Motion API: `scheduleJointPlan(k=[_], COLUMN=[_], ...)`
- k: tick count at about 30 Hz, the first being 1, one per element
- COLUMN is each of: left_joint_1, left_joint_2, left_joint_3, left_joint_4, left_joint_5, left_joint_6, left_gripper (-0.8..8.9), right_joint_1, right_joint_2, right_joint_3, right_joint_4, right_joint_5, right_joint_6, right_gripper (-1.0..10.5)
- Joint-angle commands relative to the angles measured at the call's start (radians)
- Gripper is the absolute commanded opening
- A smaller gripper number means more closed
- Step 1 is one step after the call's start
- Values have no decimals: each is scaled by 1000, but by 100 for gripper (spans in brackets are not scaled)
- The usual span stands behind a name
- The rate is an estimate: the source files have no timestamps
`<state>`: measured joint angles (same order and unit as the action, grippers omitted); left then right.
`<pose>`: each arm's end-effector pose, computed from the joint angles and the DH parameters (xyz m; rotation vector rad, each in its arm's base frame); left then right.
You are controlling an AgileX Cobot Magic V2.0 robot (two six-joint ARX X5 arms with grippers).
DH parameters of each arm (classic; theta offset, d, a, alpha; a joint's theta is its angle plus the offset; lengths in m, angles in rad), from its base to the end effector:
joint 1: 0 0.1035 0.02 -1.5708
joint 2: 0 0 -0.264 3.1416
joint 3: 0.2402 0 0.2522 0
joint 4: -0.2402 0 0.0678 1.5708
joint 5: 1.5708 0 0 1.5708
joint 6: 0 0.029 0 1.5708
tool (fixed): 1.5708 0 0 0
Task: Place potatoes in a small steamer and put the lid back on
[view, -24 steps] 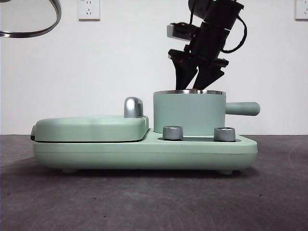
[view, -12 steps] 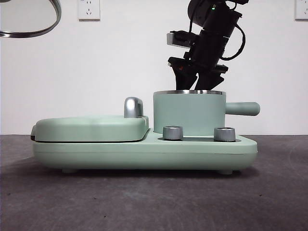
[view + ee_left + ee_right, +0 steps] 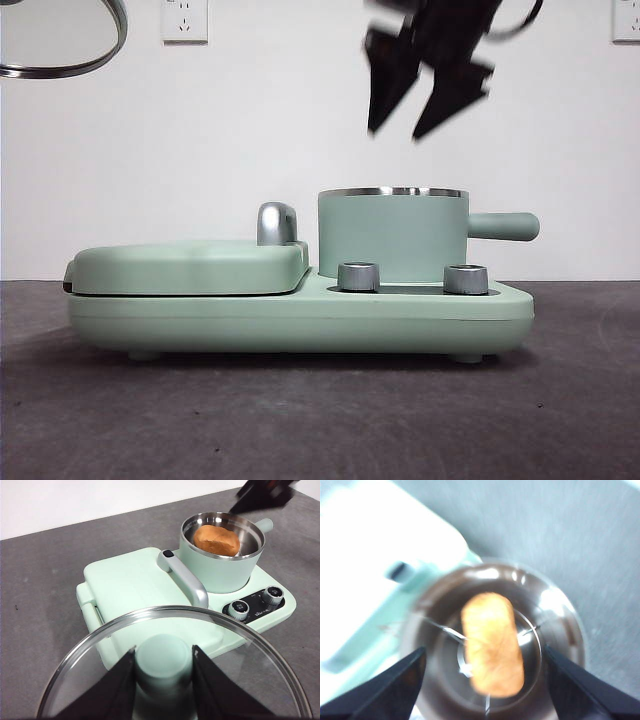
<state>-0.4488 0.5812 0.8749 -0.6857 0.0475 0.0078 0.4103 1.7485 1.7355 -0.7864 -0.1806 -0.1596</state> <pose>0.0948 -0.0472 0.3398 0.0865 0.3862 -0.4914 0.3460 0.1562 0.3511 -0.2395 0.7599 0.6225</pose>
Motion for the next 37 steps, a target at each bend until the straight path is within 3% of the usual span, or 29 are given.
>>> scheduleJointPlan(k=[1,5,9,21,29,37], left_joint_1=[-3,-3,-3,-3,-5,-34], left_joint_2=[0,0,0,0,74,296], left_joint_3=[11,11,11,11,11,12], left_joint_4=[26,27,27,27,94,407], left_joint_5=[-3,-3,-3,9,79,149], left_joint_6=[6,6,6,6,50,58], left_gripper=[14,14,14,14,13,13], right_joint_1=[4,4,4,4,4,4], right_joint_2=[-54,-283,-547,-1062,-1294,-1355], right_joint_3=[-25,-240,-518,-967,-1061,-1061], right_joint_4=[-4,68,160,156,20,-46], right_joint_5=[-2,3,14,84,85,84], right_joint_6=[-1,8,77,156,205,213], right_gripper=[356,321,321,308,285,285])
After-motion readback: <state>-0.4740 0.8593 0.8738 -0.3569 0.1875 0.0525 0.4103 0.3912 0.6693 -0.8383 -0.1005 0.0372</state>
